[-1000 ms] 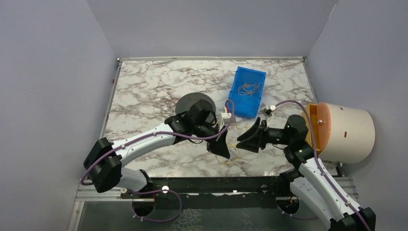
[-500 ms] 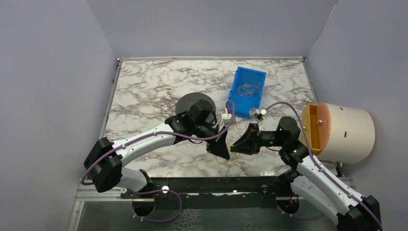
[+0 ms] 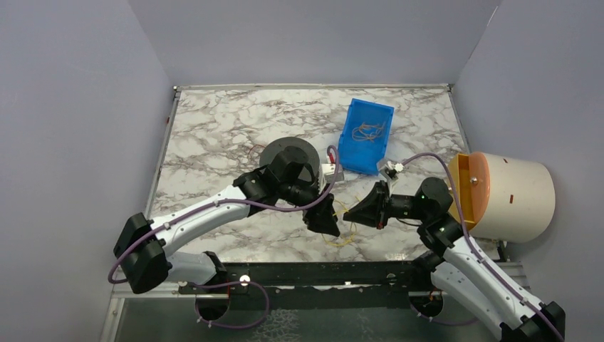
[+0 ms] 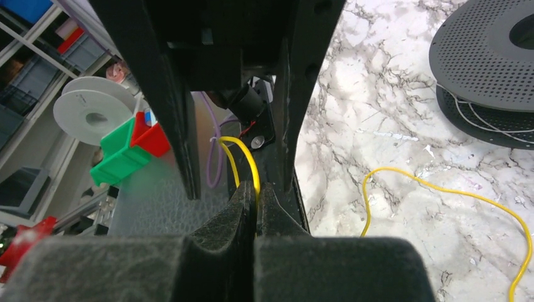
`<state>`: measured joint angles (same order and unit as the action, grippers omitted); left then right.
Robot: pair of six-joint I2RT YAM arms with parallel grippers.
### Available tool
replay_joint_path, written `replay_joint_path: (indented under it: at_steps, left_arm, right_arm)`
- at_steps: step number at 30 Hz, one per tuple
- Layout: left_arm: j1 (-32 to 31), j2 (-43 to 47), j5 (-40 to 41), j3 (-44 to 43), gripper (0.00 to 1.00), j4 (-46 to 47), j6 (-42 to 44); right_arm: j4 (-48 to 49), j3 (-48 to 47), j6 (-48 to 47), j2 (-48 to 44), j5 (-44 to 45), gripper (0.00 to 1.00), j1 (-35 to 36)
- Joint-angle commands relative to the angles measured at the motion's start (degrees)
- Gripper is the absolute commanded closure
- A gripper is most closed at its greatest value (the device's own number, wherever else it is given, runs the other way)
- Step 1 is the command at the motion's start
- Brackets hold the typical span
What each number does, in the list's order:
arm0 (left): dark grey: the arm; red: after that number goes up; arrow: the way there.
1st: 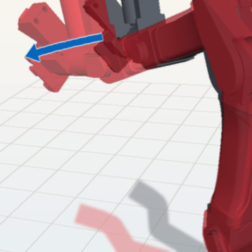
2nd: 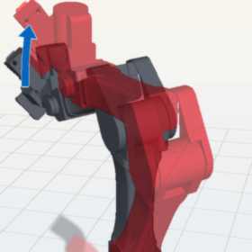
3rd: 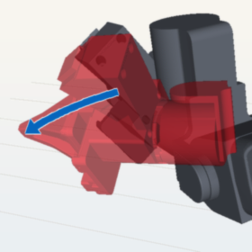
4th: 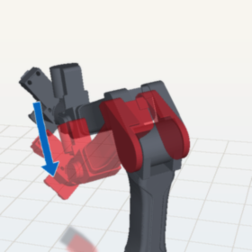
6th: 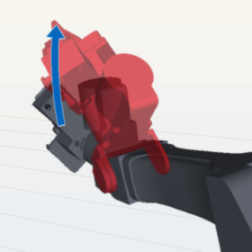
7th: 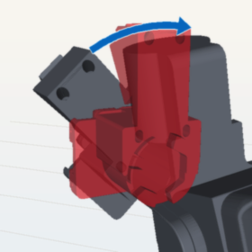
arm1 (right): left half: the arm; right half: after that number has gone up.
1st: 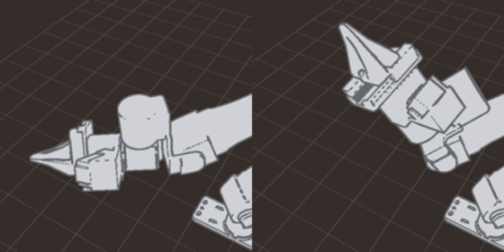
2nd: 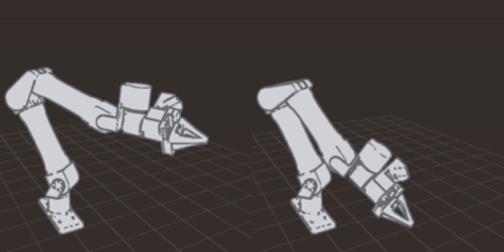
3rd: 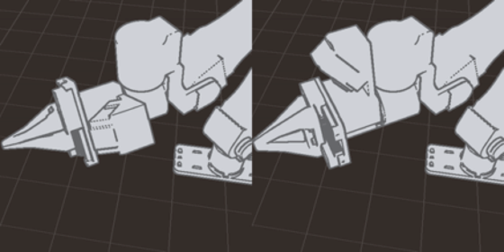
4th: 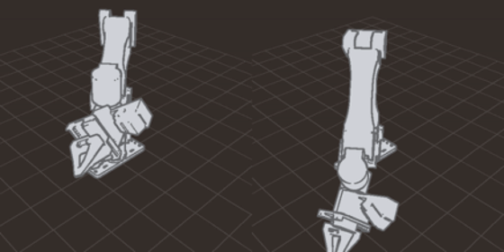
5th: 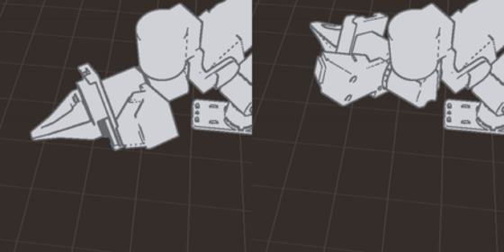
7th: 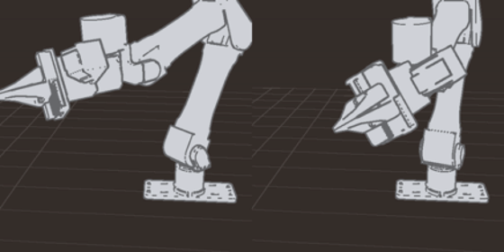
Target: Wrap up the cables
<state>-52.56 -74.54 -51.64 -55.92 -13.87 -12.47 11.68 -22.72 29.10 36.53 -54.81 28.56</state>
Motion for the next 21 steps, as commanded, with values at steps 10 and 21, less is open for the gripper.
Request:
replay_joint_path:
  at_steps: [10, 21]
  left_arm:
    - [0.3, 9.1, 18.2, -2.3, 0.26, -3.6, 2.5]
    - [0.3, 21.2, 31.6, 6.8, 0.21, 10.4, -8.9]
  right_arm:
    - [-10.6, -4.9, 0.0, -6.2, 14.5, 0.99, 0.4]
    - [-7.5, -8.5, 9.3, -9.5, 26.9, 0.99, 0.4]
